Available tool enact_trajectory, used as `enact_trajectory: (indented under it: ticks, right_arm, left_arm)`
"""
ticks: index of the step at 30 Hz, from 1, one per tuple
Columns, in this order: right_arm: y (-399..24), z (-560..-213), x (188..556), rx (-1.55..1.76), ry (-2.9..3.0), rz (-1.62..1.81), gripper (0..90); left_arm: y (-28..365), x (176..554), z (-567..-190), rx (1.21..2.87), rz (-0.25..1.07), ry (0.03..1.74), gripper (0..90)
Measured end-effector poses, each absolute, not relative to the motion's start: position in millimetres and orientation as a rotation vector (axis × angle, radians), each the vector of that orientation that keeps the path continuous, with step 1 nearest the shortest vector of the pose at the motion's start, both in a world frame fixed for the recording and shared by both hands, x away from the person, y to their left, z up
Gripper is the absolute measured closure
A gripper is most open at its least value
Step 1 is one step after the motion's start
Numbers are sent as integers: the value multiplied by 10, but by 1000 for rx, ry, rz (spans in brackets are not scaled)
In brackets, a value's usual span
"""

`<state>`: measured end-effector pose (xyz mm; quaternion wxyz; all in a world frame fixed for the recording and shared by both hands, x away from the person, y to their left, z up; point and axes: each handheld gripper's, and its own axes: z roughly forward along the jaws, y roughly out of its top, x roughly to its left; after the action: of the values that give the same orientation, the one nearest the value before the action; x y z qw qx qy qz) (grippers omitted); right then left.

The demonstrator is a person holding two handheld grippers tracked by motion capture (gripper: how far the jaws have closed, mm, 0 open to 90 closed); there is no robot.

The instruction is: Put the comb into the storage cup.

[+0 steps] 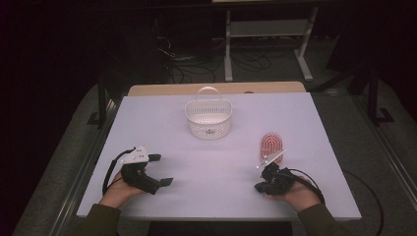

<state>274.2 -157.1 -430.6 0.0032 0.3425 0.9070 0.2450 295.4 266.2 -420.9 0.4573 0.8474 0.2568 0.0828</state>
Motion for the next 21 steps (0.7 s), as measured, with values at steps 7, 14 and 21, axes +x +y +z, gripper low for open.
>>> enact_trajectory:
  ticks: [7, 14, 21]
  right_arm:
    - [-1700, -4306, 2711, 1116, 2819, 767, 894]
    - [-1812, -4300, 2682, 1139, 2797, 765, 894]
    - [-1885, -4298, 2657, 1155, 2785, 757, 894]
  left_arm:
    - [2663, 2955, -4210, 2087, 204, 633, 6]
    - [2662, 2954, -4208, 2085, 204, 635, 6]
    - [2663, 2954, -4209, 2086, 204, 634, 6]
